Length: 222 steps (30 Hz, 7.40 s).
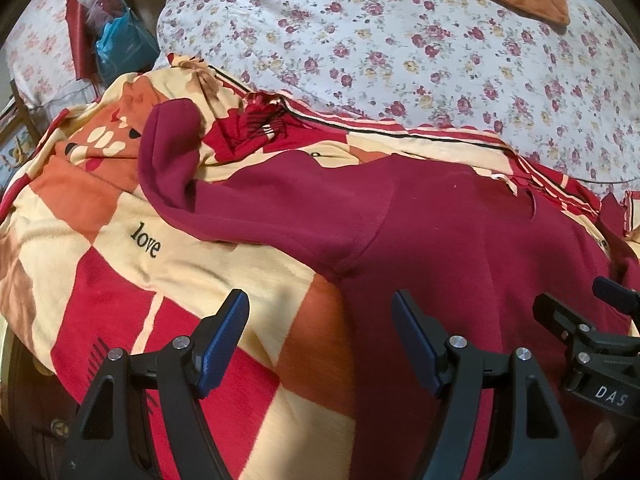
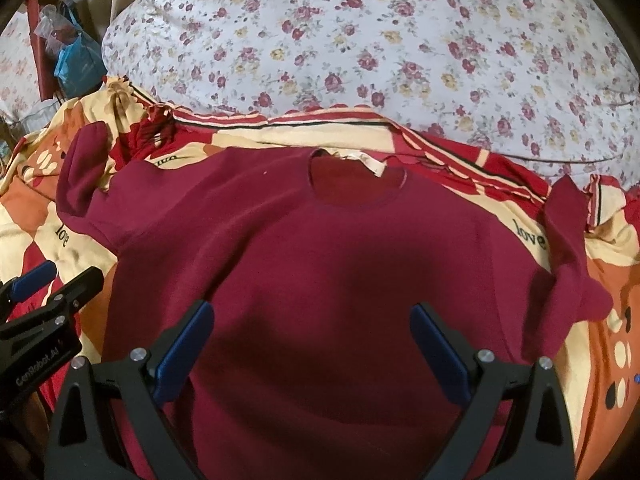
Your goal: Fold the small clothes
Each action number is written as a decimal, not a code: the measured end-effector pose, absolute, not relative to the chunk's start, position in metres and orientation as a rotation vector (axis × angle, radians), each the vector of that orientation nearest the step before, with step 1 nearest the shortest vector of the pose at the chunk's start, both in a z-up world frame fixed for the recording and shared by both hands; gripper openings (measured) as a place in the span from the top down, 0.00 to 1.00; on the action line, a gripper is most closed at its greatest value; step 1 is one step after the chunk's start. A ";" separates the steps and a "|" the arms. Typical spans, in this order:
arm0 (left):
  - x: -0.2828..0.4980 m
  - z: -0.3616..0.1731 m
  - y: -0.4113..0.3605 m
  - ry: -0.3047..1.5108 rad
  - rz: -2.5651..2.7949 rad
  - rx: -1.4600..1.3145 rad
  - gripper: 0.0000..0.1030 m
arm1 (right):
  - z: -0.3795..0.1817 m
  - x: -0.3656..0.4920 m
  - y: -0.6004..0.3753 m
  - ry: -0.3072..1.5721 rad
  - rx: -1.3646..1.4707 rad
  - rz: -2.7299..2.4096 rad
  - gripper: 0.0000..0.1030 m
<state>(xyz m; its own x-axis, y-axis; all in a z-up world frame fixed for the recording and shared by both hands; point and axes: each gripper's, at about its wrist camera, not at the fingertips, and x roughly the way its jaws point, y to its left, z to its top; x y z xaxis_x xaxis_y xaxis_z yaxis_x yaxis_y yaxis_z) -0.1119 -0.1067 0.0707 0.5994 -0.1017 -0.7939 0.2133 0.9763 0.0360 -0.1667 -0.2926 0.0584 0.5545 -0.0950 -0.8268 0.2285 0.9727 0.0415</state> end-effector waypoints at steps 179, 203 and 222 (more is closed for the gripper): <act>-0.079 0.076 -0.164 0.989 -0.374 0.104 0.69 | 0.080 -0.238 -0.448 0.917 0.343 -0.329 0.40; -0.081 0.044 -0.196 0.993 -0.405 0.213 0.63 | 0.050 -0.171 -0.564 0.990 0.451 -0.534 0.37; -0.092 0.084 -0.175 0.929 -0.407 0.148 0.63 | 0.043 -0.189 -0.594 0.932 0.553 -0.471 0.93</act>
